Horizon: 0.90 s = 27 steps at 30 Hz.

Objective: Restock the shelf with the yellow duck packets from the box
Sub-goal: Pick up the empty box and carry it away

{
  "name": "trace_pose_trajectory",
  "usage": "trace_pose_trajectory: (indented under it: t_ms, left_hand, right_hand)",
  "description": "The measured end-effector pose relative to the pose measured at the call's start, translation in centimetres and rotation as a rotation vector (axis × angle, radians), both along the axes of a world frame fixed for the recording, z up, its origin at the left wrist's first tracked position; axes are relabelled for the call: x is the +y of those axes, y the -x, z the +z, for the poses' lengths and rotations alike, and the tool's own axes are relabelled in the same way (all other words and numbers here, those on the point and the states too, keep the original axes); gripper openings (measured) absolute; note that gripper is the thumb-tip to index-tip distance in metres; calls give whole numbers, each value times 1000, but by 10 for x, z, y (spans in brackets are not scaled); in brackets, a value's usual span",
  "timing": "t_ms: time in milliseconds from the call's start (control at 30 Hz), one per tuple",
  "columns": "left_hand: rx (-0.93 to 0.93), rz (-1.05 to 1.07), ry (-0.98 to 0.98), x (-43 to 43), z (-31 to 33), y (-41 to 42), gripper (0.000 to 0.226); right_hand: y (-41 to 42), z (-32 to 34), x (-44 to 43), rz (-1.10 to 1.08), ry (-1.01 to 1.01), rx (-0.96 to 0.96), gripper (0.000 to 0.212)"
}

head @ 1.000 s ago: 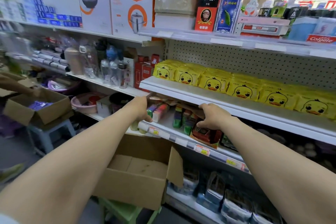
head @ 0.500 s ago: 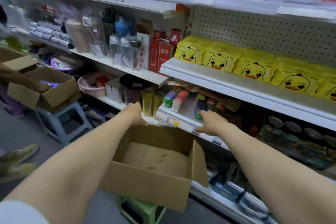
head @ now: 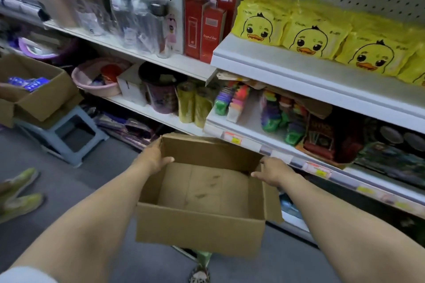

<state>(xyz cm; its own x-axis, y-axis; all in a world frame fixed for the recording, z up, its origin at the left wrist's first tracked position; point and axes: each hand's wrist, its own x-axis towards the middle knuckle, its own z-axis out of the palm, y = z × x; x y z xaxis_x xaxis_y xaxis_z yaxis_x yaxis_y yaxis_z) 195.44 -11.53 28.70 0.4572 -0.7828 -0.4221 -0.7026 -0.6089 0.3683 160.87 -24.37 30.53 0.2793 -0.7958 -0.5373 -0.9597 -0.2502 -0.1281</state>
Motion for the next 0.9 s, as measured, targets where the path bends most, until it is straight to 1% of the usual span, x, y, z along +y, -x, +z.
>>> trace_pose_trajectory:
  t_ms: [67, 100, 200, 267, 467, 533, 600, 667, 767, 900]
  left_hand:
    - [22, 33, -14, -7, -30, -17, 96]
    - [27, 58, -30, -10, -45, -23, 97]
    - [14, 95, -135, -17, -52, -20, 85]
    - [7, 100, -187, -20, -59, -18, 79]
    - [-36, 111, -196, -24, -98, -24, 78]
    - [-40, 120, -217, -26, -107, -29, 78]
    - [-19, 136, -238, -28, -121, -37, 77]
    - [-5, 139, -253, -30, -133, -44, 71]
    - [2, 174, -251, -35, -143, -50, 60]
    - [33, 246, -236, -40, -150, -54, 53]
  right_hand:
    - [1, -16, -4, -41, -28, 10, 73]
    - [1, -24, -6, -60, -43, 16, 76]
    - [1, -45, -11, -120, -69, -3, 89]
    - [0, -59, -15, -161, -77, -29, 91]
    - [-6, -94, -23, -276, -89, -28, 95]
    - [-5, -104, -24, -321, -84, -19, 92]
    - [-2, -113, -25, -349, -85, -6, 84]
    - [-2, -121, -27, -372, -111, 14, 79]
    - [-2, -133, -30, -387, -144, 68, 79]
    - [-2, -144, -35, -440, -158, 56, 71]
